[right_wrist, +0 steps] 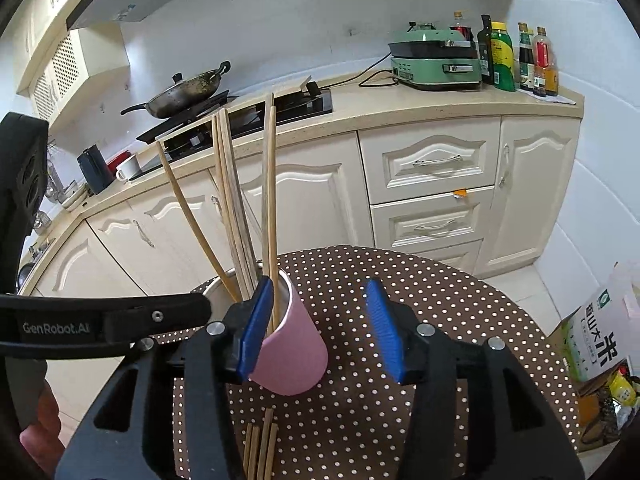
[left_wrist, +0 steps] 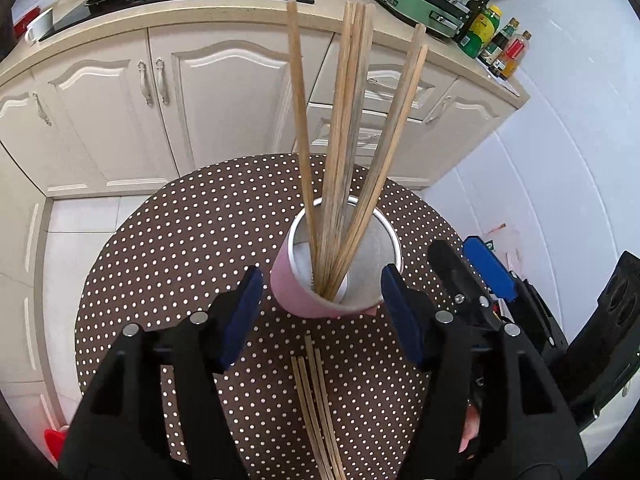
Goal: Organize utensils
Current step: 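Open both tools to release the chopsticks inside the cup, then move both tools back down to the chopstick pile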
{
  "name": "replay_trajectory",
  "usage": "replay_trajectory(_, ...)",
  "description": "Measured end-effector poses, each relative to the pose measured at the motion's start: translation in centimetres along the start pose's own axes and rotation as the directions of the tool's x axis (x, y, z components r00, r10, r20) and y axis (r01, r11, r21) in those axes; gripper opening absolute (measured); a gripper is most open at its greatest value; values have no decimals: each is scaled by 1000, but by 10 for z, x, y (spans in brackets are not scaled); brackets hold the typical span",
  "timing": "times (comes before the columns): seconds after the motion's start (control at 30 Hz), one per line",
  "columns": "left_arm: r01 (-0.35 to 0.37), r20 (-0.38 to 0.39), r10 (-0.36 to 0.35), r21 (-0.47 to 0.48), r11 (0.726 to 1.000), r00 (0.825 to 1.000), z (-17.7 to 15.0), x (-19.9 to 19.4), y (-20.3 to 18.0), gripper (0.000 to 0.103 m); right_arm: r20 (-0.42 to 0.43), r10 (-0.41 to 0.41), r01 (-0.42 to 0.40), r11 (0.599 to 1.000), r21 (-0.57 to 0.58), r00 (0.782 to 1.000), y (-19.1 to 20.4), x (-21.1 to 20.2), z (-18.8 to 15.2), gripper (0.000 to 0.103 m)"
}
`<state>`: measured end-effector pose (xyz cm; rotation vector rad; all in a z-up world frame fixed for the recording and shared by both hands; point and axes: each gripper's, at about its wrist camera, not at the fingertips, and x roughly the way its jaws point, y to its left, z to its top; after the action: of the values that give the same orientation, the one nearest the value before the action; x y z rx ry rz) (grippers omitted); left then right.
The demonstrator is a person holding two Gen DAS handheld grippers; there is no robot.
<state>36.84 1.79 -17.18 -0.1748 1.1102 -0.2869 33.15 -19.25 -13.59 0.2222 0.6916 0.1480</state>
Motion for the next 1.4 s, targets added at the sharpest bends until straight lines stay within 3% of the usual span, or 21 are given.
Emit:
replay_trajectory(0.83,-77,92,76,7,997,993,-54,-69,-12,66,62,60,-57,997,-48,996,15,-88,5,57)
replay_trajectory(1.13,-130,80,130,-5,992,988,-86,-78,-8,67,7,92,-90,991,-103,996,29,-105,-13,63)
replay_trajectory(1.4,-175,12,176,-19,984,984,-117,-65,7,67,-70,98,-105,988,-112,993,36,-96,-33,65)
